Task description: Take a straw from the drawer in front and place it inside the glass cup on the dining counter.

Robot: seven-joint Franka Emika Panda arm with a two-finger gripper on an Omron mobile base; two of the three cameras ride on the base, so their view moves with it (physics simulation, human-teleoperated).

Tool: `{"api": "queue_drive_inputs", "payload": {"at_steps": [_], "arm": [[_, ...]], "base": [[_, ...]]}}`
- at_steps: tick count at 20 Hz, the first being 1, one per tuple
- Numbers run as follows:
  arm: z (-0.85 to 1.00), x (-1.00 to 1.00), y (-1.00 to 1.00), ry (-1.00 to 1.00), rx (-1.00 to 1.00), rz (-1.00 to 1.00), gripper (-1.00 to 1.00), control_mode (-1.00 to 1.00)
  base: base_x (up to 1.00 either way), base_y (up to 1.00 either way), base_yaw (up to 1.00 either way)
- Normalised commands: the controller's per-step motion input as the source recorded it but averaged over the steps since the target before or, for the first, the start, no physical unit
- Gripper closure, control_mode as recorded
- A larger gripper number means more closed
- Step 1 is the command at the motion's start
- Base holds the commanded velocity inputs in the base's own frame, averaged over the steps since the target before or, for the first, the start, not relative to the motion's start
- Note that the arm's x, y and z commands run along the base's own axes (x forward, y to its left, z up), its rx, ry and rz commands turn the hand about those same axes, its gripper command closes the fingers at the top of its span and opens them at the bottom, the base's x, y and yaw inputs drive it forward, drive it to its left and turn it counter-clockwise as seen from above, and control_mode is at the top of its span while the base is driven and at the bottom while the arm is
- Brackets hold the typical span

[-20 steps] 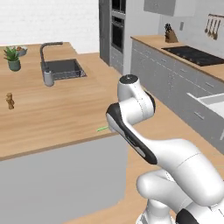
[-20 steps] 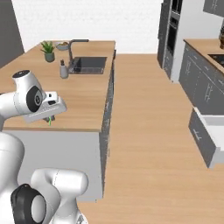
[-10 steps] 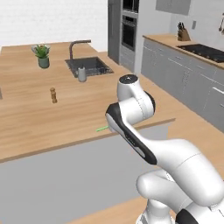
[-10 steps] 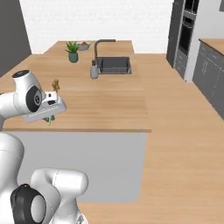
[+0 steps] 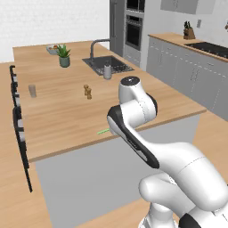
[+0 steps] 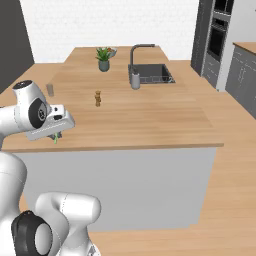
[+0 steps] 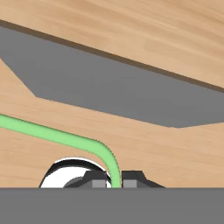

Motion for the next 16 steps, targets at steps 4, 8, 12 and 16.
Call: {"api": "queue_drive_inputs", "payload": {"at_steps": [4, 8, 12, 16], "arm": [[0.00, 0.00, 0.00, 0.00, 0.00, 0.00, 1.00, 1.00], [0.00, 0.00, 0.00, 0.00, 0.00, 0.00, 1.00, 1.00], [0.00, 0.00, 0.00, 0.00, 0.00, 0.00, 1.00, 1.00], [0.00, 0.00, 0.00, 0.00, 0.00, 0.00, 1.00, 1.00]], "base": [[-0.02, 1.00, -0.22], [0.00, 1.00, -0.25], [0.00, 1.00, -0.33], [0.00, 1.00, -0.40]]}}
